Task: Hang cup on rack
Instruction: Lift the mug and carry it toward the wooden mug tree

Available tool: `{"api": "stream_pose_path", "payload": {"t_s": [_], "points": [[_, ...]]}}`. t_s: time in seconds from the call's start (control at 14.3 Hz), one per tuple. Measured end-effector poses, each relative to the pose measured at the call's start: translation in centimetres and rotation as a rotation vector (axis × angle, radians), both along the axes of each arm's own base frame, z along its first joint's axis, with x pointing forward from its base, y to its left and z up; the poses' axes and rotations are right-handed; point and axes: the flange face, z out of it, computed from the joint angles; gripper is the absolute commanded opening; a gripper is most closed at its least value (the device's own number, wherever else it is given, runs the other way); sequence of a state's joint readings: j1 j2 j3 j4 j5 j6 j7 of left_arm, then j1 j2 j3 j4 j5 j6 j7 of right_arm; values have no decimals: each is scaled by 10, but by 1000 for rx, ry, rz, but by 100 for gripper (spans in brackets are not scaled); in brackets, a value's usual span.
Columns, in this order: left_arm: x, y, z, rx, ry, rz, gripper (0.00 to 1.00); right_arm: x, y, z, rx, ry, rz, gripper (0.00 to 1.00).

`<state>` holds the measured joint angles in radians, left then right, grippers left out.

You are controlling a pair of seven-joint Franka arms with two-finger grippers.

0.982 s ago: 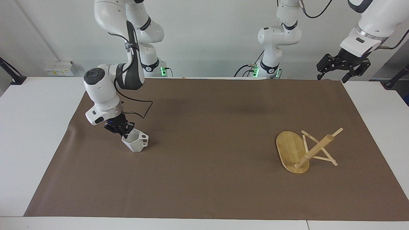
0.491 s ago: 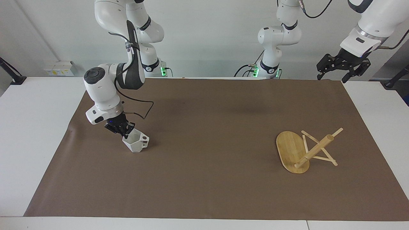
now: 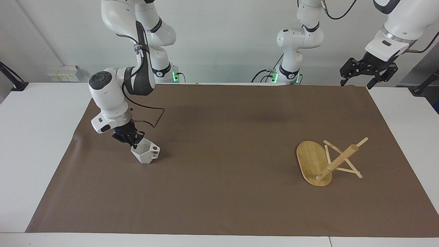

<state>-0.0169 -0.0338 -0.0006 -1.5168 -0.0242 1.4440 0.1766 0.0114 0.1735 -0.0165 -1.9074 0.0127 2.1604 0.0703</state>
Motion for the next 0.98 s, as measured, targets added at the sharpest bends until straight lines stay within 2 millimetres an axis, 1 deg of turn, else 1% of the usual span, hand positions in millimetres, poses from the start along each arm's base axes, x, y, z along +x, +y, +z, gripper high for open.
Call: {"api": "stream_pose_path", "payload": {"t_s": [0.21, 0.35, 0.63, 0.84, 0.98], "points": [[0, 0, 0, 0, 0, 0, 100, 2, 3, 25, 2, 27, 6, 0], [0, 0, 0, 0, 0, 0, 100, 0, 12, 48, 4, 30, 21, 0], [0, 0, 0, 0, 0, 0, 100, -19, 34, 101, 72, -7, 29, 0], [0, 0, 0, 0, 0, 0, 100, -32, 37, 130, 87, -9, 33, 0], [0, 0, 0, 0, 0, 0, 100, -35, 39, 146, 88, -3, 40, 0]]}}
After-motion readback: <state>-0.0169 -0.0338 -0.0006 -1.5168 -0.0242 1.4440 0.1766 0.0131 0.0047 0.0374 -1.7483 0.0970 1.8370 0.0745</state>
